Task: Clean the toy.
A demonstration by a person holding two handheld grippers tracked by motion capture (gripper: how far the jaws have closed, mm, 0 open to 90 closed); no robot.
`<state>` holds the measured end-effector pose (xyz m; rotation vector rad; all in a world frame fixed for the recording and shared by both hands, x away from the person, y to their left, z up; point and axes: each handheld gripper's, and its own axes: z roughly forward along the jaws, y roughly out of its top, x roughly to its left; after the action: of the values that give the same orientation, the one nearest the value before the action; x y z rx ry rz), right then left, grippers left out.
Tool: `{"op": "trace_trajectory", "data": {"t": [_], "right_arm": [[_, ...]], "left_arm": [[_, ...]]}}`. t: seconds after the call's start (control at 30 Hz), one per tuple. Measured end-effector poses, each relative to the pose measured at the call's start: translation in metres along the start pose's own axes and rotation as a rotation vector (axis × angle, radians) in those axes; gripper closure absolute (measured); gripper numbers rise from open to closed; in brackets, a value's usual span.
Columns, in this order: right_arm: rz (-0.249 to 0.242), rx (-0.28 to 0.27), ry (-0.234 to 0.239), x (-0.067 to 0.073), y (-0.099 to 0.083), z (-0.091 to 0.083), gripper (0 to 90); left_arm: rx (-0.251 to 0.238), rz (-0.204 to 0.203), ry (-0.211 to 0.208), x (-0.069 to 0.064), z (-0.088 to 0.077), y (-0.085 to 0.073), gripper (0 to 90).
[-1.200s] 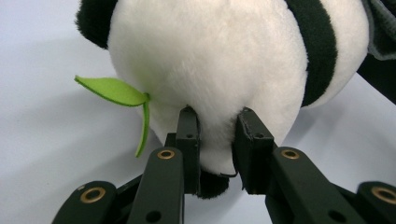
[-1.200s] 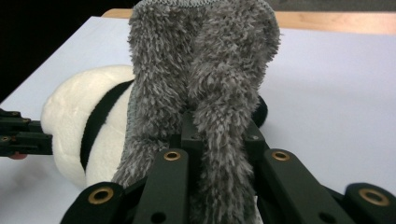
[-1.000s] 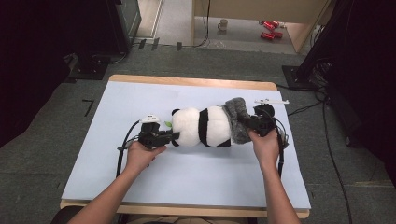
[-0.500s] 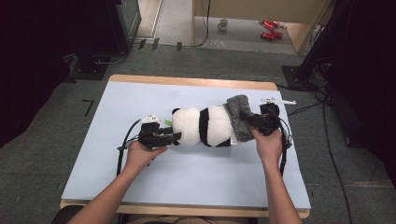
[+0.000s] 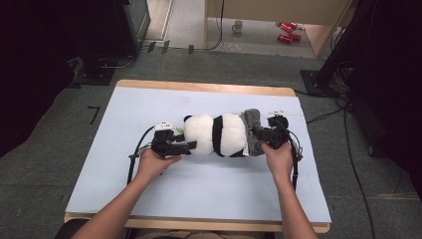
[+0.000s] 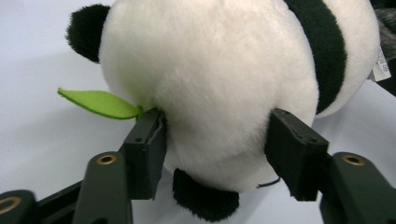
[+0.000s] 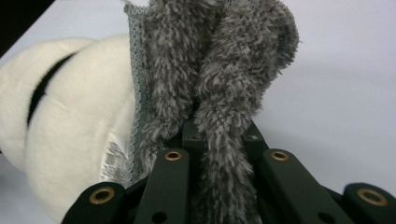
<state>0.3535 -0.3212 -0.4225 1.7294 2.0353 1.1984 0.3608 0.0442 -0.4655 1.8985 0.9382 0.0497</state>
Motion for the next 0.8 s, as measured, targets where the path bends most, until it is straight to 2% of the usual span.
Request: {"op": "trace_trajectory", "data": {"t": [0.1, 0.27, 0.3, 0.4, 0.57, 0.8], "right_arm": [[0.007, 0.03, -0.011, -0.004, -0.005, 0.005, 79.3], [0.025, 0.15, -0.032, -0.01, -0.017, 0.017, 79.3], [0.014, 0.156, -0.044, -0.012, -0.018, 0.018, 79.3], [0.04, 0.127, -0.051, -0.018, -0.016, 0.012, 79.2], [0.058, 0.059, -0.054, -0.024, -0.008, -0.008, 79.1], [0.041, -0.044, -0.042, -0.02, 0.01, -0.034, 79.0]], "left_arm": [[0.005, 0.001, 0.002, 0.001, 0.0, 0.0, 41.8], [0.017, -0.001, 0.001, 0.001, -0.001, 0.001, 41.6], [0.019, -0.003, 0.001, 0.001, -0.001, 0.001, 41.6], [0.023, -0.003, -0.003, 0.001, 0.0, 0.002, 41.7], [0.023, -0.007, -0.007, 0.002, 0.0, 0.002, 41.7], [0.016, -0.013, -0.008, 0.001, 0.0, 0.0, 40.6]]}}
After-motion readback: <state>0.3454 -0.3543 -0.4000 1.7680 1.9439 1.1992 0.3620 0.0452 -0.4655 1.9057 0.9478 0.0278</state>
